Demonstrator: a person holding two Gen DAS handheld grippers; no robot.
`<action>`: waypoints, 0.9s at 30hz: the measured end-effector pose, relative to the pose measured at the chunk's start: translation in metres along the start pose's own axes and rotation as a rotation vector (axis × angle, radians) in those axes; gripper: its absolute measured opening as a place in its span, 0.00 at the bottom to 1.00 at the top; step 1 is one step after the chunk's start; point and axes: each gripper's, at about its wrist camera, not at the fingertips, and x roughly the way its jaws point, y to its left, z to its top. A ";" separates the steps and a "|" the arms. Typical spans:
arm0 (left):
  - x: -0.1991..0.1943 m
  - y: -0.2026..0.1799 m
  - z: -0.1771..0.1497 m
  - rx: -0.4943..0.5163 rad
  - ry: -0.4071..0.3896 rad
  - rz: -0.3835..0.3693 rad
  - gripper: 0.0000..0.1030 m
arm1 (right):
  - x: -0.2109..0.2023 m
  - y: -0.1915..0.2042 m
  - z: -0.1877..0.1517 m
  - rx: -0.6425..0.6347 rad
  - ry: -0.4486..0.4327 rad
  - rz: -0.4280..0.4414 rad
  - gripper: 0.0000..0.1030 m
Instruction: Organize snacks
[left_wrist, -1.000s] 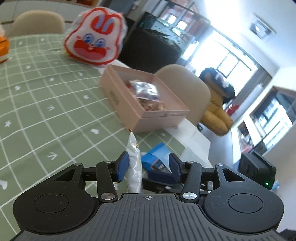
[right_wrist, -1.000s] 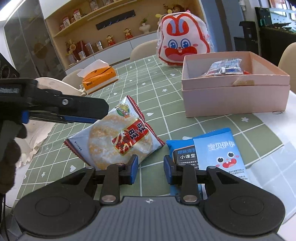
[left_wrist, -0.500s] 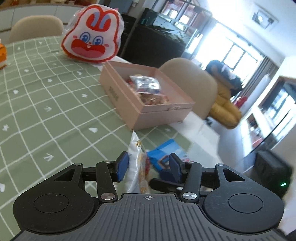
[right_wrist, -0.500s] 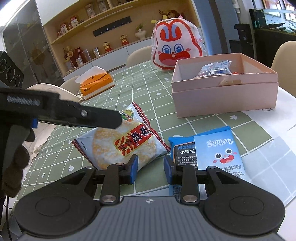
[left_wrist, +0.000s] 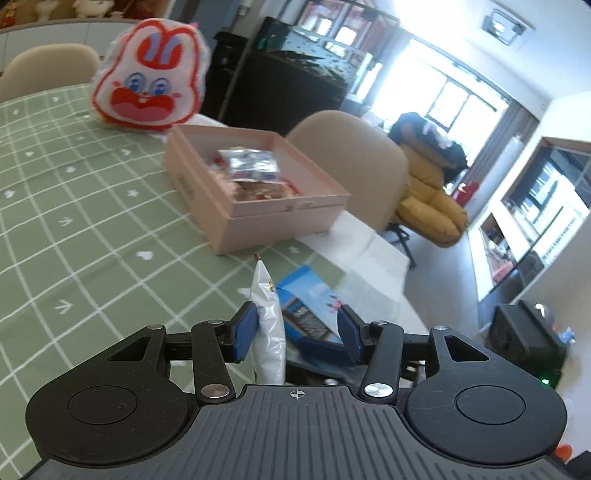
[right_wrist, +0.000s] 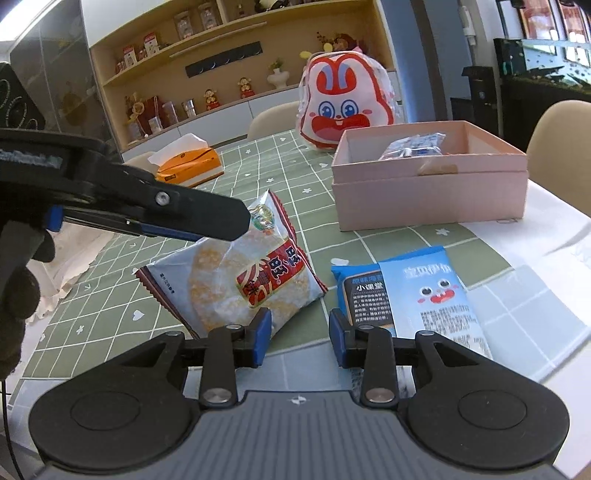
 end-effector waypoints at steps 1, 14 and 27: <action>0.002 -0.006 -0.001 0.013 0.011 0.000 0.51 | -0.002 -0.002 -0.002 0.005 -0.004 0.000 0.35; 0.046 -0.019 -0.020 0.165 0.073 0.191 0.49 | -0.012 -0.005 -0.010 -0.005 -0.033 0.018 0.40; 0.024 0.050 -0.037 -0.067 -0.056 0.148 0.22 | -0.024 -0.018 0.003 -0.167 -0.047 -0.232 0.74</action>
